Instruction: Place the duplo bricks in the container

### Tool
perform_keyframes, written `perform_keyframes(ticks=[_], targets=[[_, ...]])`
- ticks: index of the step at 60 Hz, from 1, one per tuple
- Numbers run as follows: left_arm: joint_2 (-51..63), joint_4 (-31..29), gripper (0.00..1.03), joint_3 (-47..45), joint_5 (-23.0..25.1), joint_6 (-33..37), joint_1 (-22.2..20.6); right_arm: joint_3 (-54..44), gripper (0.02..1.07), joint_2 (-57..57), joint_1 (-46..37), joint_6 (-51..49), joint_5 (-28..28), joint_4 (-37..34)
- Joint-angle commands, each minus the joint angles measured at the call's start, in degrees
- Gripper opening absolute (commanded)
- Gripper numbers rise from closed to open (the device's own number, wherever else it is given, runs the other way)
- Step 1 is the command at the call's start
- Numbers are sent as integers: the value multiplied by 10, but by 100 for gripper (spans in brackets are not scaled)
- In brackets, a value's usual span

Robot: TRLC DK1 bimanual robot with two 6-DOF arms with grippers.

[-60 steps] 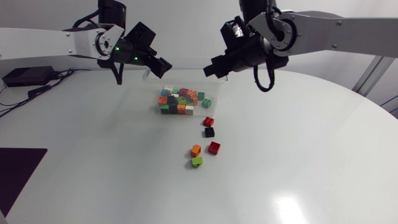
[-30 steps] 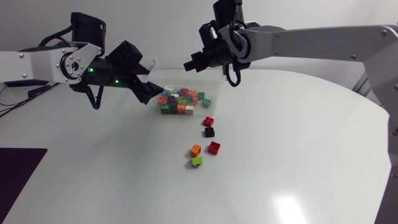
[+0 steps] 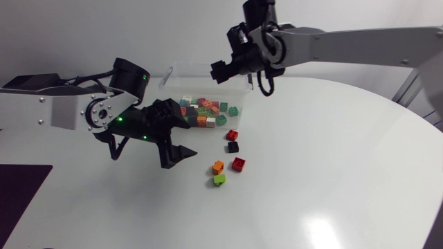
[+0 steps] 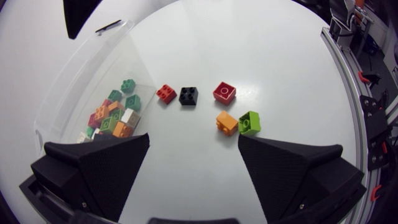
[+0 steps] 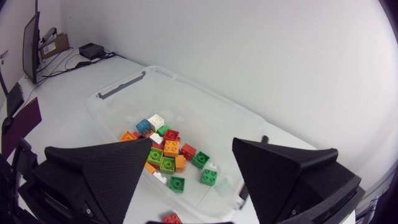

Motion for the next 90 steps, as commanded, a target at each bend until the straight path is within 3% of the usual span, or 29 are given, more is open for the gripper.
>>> perform_keyframes(ticks=[1,21,31,48,64,70,77,90], targets=[[23,-7,99,-9,3,1,-23,-67,102,-75,-18,-10,-5,18],[39,-1,96,-62,-15,49,-70,-316,102,-286,-72,-34,-58,35],[43,112,96,-125,-55,47,-100,-397,102,-343,-90,-40,-70,40],[63,168,96,-140,-93,36,-149,-452,102,-387,-104,-40,-77,40],[106,213,79,-137,-131,19,-191,-463,102,-398,-109,-38,-77,40],[123,232,70,-135,-143,17,-195,-464,102,-400,-109,-37,-77,39],[143,243,69,-132,-145,12,-194,-470,102,-401,-106,-36,-77,40],[170,269,51,-128,-158,12,-192,-492,102,-401,-94,-33,-75,51]])
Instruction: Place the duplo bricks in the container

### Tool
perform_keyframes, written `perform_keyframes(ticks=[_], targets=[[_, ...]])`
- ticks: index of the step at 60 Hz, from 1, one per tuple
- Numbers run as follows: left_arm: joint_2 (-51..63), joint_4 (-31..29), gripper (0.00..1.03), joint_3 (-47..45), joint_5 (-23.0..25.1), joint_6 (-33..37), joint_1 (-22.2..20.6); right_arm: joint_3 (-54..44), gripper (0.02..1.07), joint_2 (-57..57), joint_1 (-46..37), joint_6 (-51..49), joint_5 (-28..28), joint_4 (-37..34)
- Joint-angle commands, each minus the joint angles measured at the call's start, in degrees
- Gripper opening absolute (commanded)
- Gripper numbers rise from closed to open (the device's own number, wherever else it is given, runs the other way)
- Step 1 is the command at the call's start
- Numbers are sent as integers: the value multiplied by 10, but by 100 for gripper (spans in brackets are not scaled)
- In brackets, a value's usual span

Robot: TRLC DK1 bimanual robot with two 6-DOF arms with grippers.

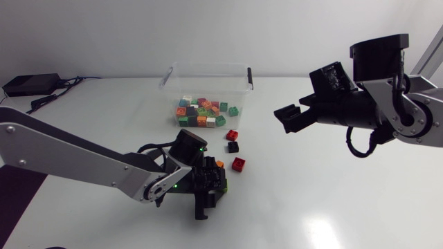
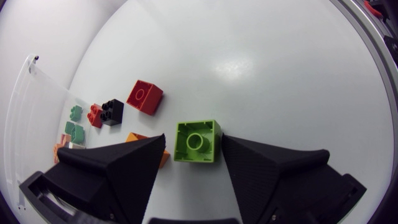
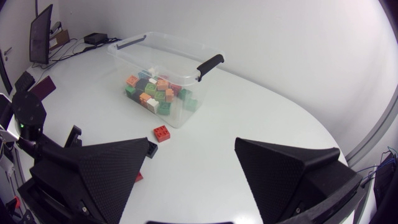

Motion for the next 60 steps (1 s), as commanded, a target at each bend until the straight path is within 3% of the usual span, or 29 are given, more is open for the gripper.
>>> perform_keyframes(ticks=[1,7,18,37,46,60], targets=[[33,-5,48,0,-10,-2,-1,-24,102,-6,10,1,0,11],[43,-5,37,3,-12,-3,-1,-31,102,-6,12,1,1,12],[49,-18,37,17,-12,-2,6,-41,102,2,23,-7,0,9],[71,-168,37,87,58,12,42,-45,102,7,35,-11,-3,-2],[69,-195,22,90,82,16,46,-42,102,29,44,-13,-5,-7],[5,-214,21,55,105,25,52,-26,102,94,53,-37,-26,-27]])
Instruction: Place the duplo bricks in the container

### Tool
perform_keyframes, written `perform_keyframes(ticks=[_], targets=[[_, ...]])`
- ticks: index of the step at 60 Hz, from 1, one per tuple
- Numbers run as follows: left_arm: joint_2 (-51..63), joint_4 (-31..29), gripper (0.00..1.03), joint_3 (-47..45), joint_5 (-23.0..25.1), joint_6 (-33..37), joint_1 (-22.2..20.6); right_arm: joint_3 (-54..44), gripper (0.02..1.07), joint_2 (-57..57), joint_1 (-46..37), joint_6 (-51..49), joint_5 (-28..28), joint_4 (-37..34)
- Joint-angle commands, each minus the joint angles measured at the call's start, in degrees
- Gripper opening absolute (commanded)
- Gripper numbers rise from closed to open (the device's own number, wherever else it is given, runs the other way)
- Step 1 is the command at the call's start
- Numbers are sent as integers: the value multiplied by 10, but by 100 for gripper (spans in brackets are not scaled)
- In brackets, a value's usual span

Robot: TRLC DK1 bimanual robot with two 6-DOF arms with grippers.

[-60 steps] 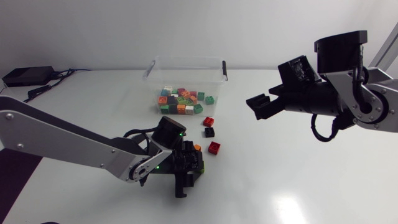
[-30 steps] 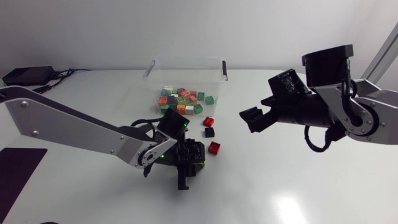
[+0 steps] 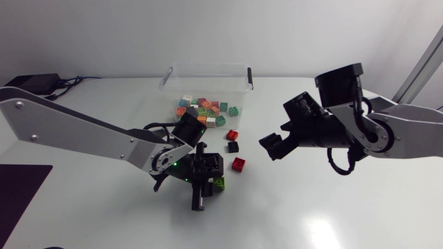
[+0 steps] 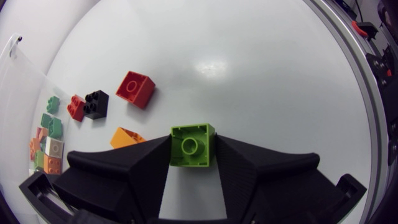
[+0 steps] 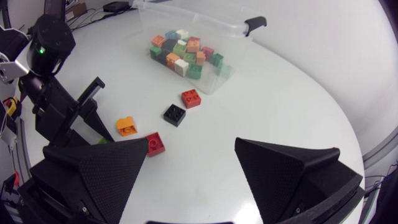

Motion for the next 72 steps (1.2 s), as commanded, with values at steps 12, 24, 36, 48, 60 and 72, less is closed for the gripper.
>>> perform_keyframes(ticks=[12,24,36,48,60,72], targets=[[-97,-67,21,-46,6,9,11,31,102,112,26,-55,-50,-26],[-178,-114,21,-13,6,5,21,72,102,202,43,-105,-46,-25],[-204,-136,21,53,6,-3,60,109,102,252,51,-139,-45,-29],[-201,-130,21,120,21,-41,104,138,102,298,56,-163,-44,-29],[-150,-86,21,186,29,-109,139,146,83,327,75,-173,-35,-28],[-80,-50,21,257,29,-172,165,139,34,321,80,-179,-32,-24]])
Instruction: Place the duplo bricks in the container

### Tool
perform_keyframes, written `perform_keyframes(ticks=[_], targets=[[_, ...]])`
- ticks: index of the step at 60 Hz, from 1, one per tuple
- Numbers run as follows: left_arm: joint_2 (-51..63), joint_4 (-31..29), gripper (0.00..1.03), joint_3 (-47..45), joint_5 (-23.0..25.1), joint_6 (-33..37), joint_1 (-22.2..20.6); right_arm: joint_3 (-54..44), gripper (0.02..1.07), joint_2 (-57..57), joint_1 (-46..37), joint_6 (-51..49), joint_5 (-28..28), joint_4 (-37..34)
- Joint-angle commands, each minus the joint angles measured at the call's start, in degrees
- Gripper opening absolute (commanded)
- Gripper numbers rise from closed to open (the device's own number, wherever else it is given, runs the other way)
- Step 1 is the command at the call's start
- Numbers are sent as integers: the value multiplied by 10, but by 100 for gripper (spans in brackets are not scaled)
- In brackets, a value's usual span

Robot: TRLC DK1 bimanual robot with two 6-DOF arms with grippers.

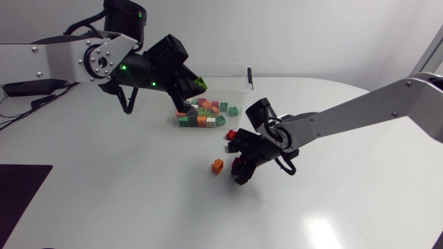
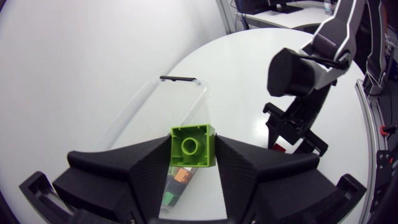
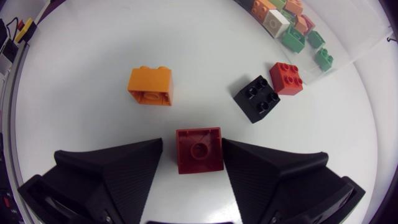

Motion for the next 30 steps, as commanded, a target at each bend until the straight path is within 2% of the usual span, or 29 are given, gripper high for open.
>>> perform_keyframes(ticks=[1,21,29,30], targets=[[44,13,21,40,7,-40,13,-3,34,5,3,-17,5,-4],[181,40,22,197,-6,-121,50,-15,34,-115,-26,-10,-6,-61],[230,42,34,251,-32,-130,50,-1,34,-151,-35,-7,-13,-87],[241,42,38,264,-35,-134,52,1,34,-154,-36,-6,-13,-89]])
